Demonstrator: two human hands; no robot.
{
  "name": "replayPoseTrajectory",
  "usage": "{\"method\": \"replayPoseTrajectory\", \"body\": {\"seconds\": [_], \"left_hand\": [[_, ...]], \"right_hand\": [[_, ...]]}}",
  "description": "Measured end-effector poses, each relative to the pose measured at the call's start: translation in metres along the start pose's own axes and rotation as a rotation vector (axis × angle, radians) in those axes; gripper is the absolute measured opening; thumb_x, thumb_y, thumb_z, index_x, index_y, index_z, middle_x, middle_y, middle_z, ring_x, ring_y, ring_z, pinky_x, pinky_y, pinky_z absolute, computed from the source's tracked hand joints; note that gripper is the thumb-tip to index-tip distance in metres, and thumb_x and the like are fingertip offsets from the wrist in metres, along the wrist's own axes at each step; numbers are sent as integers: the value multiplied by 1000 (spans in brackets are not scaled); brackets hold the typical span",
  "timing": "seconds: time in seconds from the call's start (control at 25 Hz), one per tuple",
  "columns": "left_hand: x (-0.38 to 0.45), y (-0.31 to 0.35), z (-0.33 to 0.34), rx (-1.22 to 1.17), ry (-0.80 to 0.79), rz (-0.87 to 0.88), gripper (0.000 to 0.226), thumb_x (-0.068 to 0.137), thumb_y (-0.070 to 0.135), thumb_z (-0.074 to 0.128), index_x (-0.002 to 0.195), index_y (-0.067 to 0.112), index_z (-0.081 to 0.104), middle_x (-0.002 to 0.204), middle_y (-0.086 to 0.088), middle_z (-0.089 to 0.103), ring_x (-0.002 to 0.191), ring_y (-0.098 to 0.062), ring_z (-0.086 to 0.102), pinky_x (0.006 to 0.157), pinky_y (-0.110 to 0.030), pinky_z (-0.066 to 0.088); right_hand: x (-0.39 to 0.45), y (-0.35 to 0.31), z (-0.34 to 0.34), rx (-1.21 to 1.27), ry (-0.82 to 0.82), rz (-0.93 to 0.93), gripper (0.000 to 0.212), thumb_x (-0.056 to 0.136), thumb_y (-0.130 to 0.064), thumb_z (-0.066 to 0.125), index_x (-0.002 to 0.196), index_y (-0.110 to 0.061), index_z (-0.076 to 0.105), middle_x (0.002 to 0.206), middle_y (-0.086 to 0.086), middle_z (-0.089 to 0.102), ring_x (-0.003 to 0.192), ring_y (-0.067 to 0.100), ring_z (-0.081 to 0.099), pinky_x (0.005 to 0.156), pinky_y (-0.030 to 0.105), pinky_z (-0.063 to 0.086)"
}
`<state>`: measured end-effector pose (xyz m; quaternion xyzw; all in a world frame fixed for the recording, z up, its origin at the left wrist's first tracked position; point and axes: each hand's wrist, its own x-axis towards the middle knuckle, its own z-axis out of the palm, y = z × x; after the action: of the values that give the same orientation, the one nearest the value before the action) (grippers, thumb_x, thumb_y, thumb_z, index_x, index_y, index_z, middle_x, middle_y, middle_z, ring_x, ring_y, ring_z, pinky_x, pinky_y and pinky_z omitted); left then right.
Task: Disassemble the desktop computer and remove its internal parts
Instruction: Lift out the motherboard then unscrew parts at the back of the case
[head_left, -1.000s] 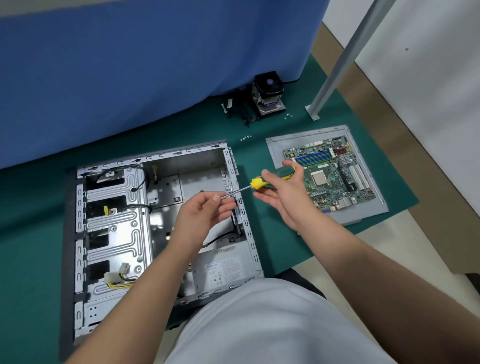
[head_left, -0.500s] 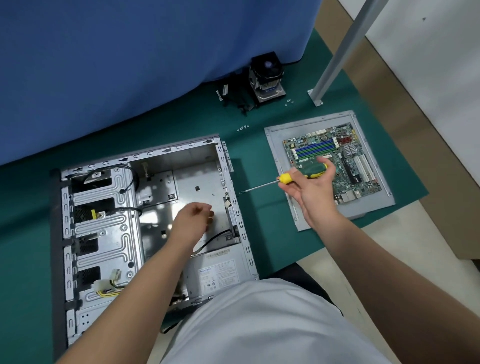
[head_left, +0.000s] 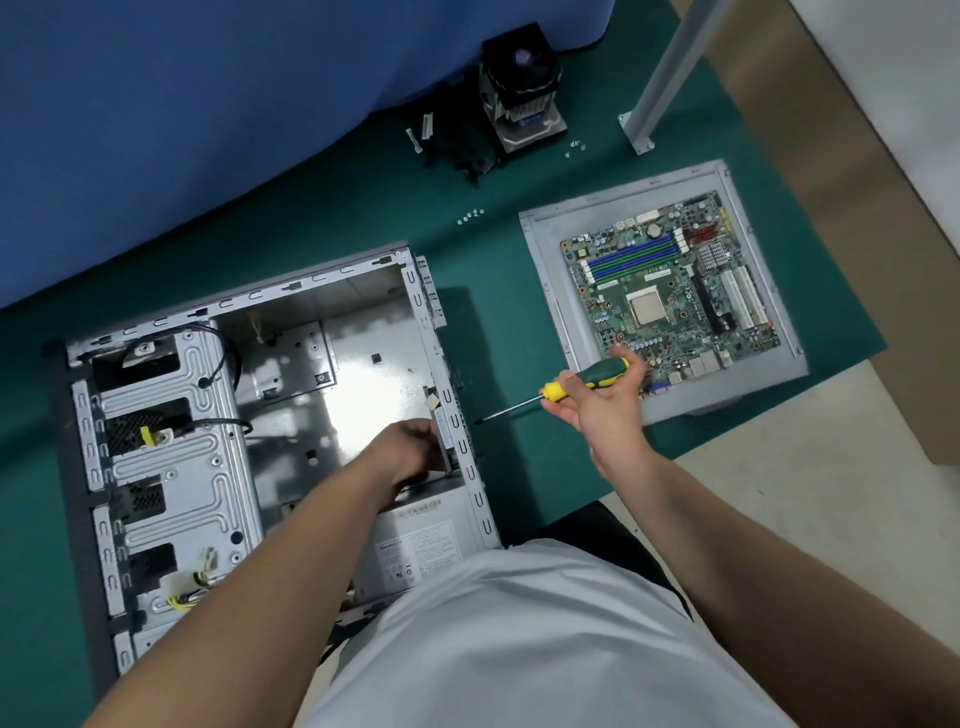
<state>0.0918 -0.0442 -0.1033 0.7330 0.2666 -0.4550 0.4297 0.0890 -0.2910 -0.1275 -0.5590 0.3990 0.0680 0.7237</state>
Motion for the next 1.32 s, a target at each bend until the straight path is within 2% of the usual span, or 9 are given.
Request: {"method": "replayPoseTrajectory", "body": {"seconds": [0.32, 0.6, 0.72, 0.84, 0.92, 1.0, 1.08, 1.24, 1.32], "left_hand": [[0, 3, -1, -46, -15, -73, 39, 102, -10, 46, 82, 11, 72, 66, -5, 75, 50, -11, 68, 52, -24, 56], [-4, 5, 3, 64, 48, -26, 55, 101, -11, 47, 60, 16, 71, 47, 8, 66, 35, 0, 58, 37, -11, 41], [-7, 8, 4, 82, 72, -19, 46, 101, -9, 49, 67, 18, 65, 42, 15, 60, 35, 5, 56, 37, -8, 39], [-5, 7, 4, 83, 87, -7, 45, 102, -8, 49, 70, 20, 64, 43, 18, 60, 37, 7, 56, 38, -7, 39], [-4, 6, 3, 68, 72, -7, 46, 102, -9, 48, 72, 19, 68, 48, 13, 65, 38, 3, 59, 39, -9, 40], [-5, 5, 2, 48, 57, -14, 48, 102, -10, 47, 71, 20, 71, 52, 9, 69, 39, 0, 61, 40, -12, 43], [-4, 3, 2, 42, 59, -18, 53, 101, -10, 46, 65, 19, 72, 51, 9, 68, 39, 0, 61, 39, -12, 43], [-2, 3, 2, 30, 63, -14, 48, 102, -9, 47, 70, 20, 69, 49, 9, 67, 37, 0, 59, 37, -12, 41], [-1, 2, 2, 4, 47, -15, 49, 101, -10, 46, 72, 20, 71, 53, 5, 69, 38, -3, 60, 38, -14, 43]], "right_hand": [[5, 13, 2, 12, 16, 49, 61, 92, 5, 69, 119, -41, 40, 116, 20, 60, 89, 34, 77, 73, 39, 63], [3, 8, 3, 6, 42, 81, 57, 91, 4, 70, 115, -38, 41, 115, 24, 62, 85, 33, 77, 71, 38, 63], [1, 2, 3, -23, 35, 84, 53, 91, 1, 73, 117, -29, 40, 108, 25, 67, 83, 34, 77, 70, 37, 63], [3, -9, -2, -106, 19, 103, 41, 96, -23, 73, 122, -22, 41, 95, 25, 73, 75, 34, 77, 61, 34, 62], [7, -17, -10, -416, 54, 95, 50, 99, -56, 57, 131, -19, 45, 77, 16, 75, 63, 26, 75, 54, 33, 60], [16, -22, -21, -814, 89, -9, 58, 99, -67, 43, 117, -14, 59, 68, 9, 71, 59, 20, 69, 57, 35, 56], [22, -29, -25, -867, 22, -43, 42, 101, -54, 47, 98, -15, 64, 80, 13, 71, 63, 19, 63, 62, 32, 48], [27, -50, -29, -648, -219, 90, 13, 99, -25, 52, 104, -22, 64, 95, 11, 71, 67, 13, 68, 62, 26, 51], [27, -55, -31, -741, -269, 117, 26, 100, -45, 51, 105, -22, 62, 89, 15, 75, 69, 18, 71, 66, 34, 55]]}}
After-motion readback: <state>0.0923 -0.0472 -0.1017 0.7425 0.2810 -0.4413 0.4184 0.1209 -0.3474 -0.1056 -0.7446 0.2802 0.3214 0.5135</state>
